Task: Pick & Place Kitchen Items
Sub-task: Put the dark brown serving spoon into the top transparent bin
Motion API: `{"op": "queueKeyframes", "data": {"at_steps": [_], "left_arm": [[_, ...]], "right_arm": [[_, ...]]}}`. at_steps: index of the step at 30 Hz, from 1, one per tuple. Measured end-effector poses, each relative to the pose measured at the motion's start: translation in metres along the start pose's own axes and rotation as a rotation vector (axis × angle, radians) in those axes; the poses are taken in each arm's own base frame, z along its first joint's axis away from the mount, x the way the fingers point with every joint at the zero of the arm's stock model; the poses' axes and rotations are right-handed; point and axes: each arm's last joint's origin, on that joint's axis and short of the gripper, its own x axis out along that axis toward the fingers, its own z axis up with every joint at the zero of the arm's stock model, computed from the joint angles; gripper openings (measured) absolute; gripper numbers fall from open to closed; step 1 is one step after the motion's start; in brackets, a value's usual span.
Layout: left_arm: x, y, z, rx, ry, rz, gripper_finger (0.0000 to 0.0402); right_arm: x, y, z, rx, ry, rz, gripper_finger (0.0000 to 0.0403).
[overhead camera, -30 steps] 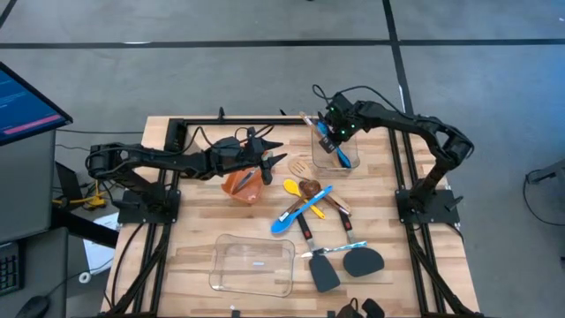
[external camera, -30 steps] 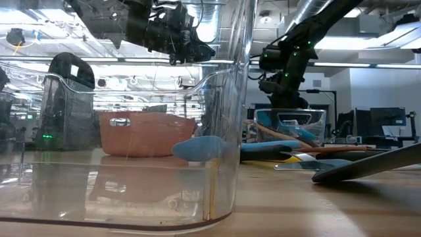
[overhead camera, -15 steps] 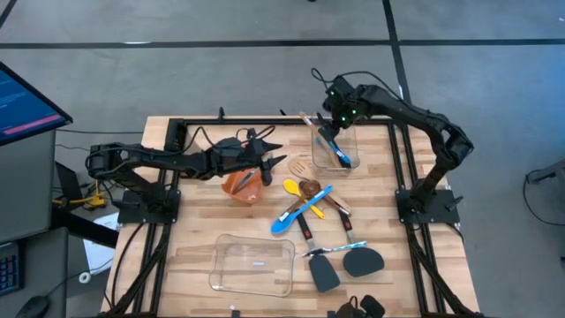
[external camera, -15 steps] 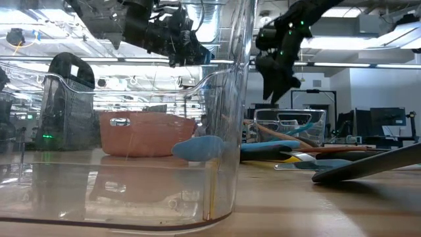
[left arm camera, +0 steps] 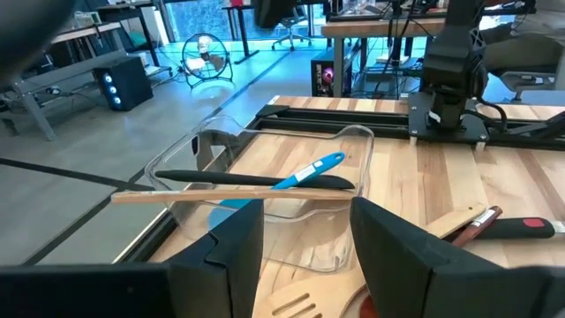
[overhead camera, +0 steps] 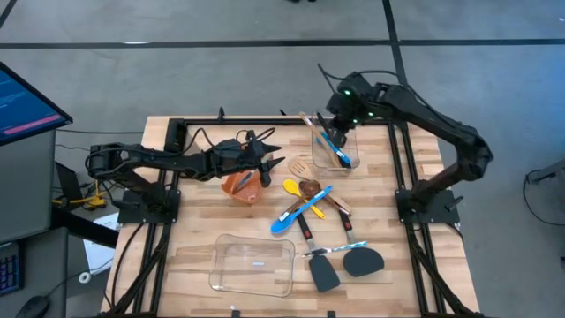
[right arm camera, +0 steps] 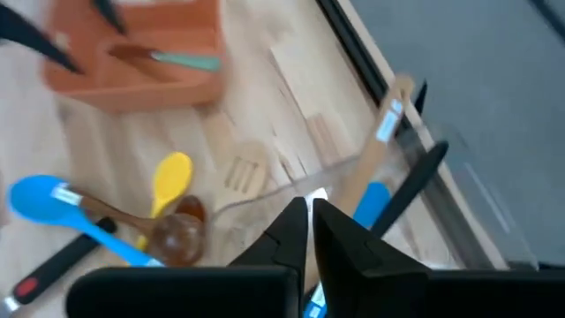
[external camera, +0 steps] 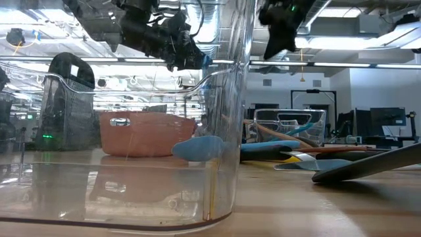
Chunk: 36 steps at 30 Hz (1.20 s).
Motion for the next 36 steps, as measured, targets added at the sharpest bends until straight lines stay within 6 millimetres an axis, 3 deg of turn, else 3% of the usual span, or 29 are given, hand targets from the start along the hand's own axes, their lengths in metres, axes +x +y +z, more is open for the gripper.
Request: {"op": "queueKeyframes", "data": {"at_steps": [8,15,20,28,36], "left_arm": [[0.0,0.0,0.0,0.0,-0.001,0.0,0.0157],[0.0,0.0,0.0,0.0,-0.002,0.004,0.0157],[0.0,0.0,0.0,0.0,-0.002,0.003,0.0157],[0.0,0.0,0.0,-0.001,-0.003,0.003,0.0157],[0.0,0.0,0.0,-0.001,-0.004,-0.002,0.0157]], "right_arm": [[-0.052,0.045,-0.005,-0.152,-0.177,0.06,0.0003],[-0.077,0.073,-0.027,-0.252,-0.27,0.089,0.0001],[-0.066,0.082,-0.058,-0.279,-0.354,0.128,0.0001],[-0.028,0.082,-0.106,-0.248,-0.528,0.15,0.0001],[0.002,0.08,-0.138,-0.205,-0.674,0.166,0.0001]]}}
